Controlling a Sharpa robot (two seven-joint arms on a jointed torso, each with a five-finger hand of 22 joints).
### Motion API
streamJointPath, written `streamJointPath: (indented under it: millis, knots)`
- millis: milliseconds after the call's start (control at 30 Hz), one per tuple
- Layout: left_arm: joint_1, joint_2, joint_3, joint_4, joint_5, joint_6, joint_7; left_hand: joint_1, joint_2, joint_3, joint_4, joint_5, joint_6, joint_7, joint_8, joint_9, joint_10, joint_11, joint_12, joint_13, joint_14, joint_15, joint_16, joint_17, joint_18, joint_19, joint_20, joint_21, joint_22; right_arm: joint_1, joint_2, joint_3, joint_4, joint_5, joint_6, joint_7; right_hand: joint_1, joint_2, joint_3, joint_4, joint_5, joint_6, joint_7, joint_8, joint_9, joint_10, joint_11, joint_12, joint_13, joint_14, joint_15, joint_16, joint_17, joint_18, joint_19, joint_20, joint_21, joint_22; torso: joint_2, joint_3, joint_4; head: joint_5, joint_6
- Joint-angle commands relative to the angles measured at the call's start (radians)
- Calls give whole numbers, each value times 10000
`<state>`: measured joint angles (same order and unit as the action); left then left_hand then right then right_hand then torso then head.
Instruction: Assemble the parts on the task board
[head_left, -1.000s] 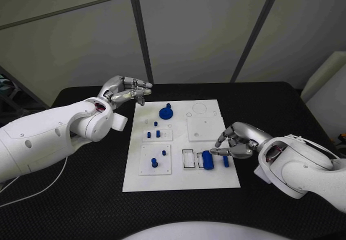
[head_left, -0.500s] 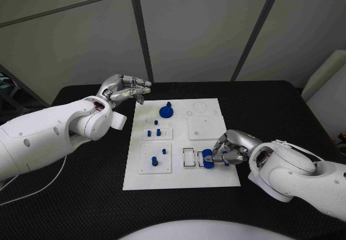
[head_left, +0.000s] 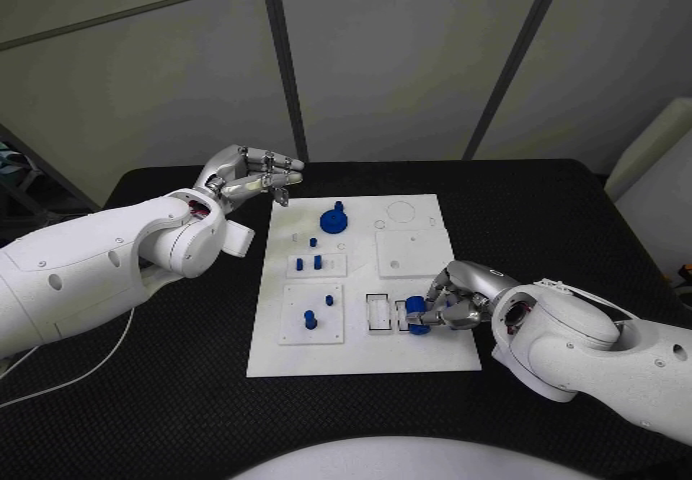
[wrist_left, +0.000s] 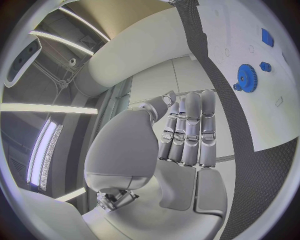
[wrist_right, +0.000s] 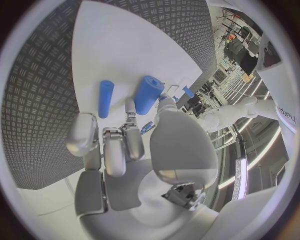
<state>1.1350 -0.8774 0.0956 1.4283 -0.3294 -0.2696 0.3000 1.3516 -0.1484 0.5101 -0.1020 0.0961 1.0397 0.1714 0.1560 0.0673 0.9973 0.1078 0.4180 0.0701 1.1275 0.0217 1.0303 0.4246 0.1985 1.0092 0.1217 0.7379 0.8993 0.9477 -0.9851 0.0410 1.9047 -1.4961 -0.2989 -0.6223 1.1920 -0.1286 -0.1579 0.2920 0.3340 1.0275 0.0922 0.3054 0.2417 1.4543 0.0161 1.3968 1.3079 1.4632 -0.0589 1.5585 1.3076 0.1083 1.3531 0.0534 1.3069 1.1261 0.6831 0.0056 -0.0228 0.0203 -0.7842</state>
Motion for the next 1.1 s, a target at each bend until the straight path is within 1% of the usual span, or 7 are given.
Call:
streamJointPath:
  millis: [33,200,500,833,900,1033,1100]
  knots:
    - [13,-3,6,21,15,95,57,4,54,0,-48,-37,-59,1,-28,-2,-78,5,35,9,-11,56,-54,-12,-156,9,52,-42,10,-27,27,-19,-38,-269,259,-269,245,130,13,-26,40,-16,-46,97,49,60,-48,32,751,1043,49,53,2482,-197,55,27,58,15,-2,2,1,3,-14]
    - [13,-1,6,21,15,99,52,4,54,0,-48,-37,-59,1,-28,-2,-78,5,35,9,-11,56,-54,-12,-156,9,52,-42,10,-37,82,-20,-80,-346,312,-341,669,249,62,-85,313,-12,-68,205,130,71,-69,41,800,1047,31,62,2501,-205,67,9,83,63,-3,-1,-5,10,-32]
    - [13,-3,6,22,15,101,48,-3,60,-3,-50,-34,-56,-3,-18,1,-90,3,57,10,-12,56,-54,-22,-156,5,54,-45,13,-49,120,-21,-101,-380,157,-478,1594,590,245,-419,1504,63,-124,370,251,142,-130,117,950,1058,-19,85,2549,-219,104,-34,140,161,-4,-1,-4,12,-59]
    - [11,-1,6,12,15,106,51,18,64,6,-67,-30,-57,-6,-14,1,-97,0,67,9,-13,52,-54,-26,-153,4,51,-44,17,-52,-58,-20,4,75,-323,-689,1803,767,312,-446,2196,150,-192,430,294,169,-195,115,997,1063,-74,95,2572,-227,123,-85,167,211,-13,6,-13,11,-45]
    - [11,1,6,9,15,107,51,18,64,6,-67,-30,-57,-6,-14,1,-97,0,67,9,-13,52,-54,-26,-153,4,51,-44,17,-51,-102,-19,38,299,-479,-694,1801,779,309,-424,2334,165,-202,438,301,177,-205,118,1009,1063,-82,97,2575,-230,129,-92,176,227,-11,1,-10,5,-33]
    - [10,7,5,6,15,112,49,18,64,6,-67,-30,-57,-6,-14,1,-97,0,67,9,-13,52,-54,-26,-153,4,51,-44,17,-50,-172,-19,92,679,-1225,-531,1859,779,334,-384,2940,259,-260,496,334,186,-255,109,1027,1062,-121,95,2571,-228,126,-125,176,233,-7,-8,-7,-8,-5]
    - [10,11,5,4,15,113,49,18,64,6,-67,-30,-57,-6,-14,1,-97,0,67,9,-13,52,-54,-26,-153,4,51,-44,17,-49,-202,-18,125,837,-1556,-439,1855,773,334,-364,3025,289,-275,512,343,204,-267,131,1054,1068,-131,106,2596,-235,139,-132,193,262,-7,-2,-9,-5,8]
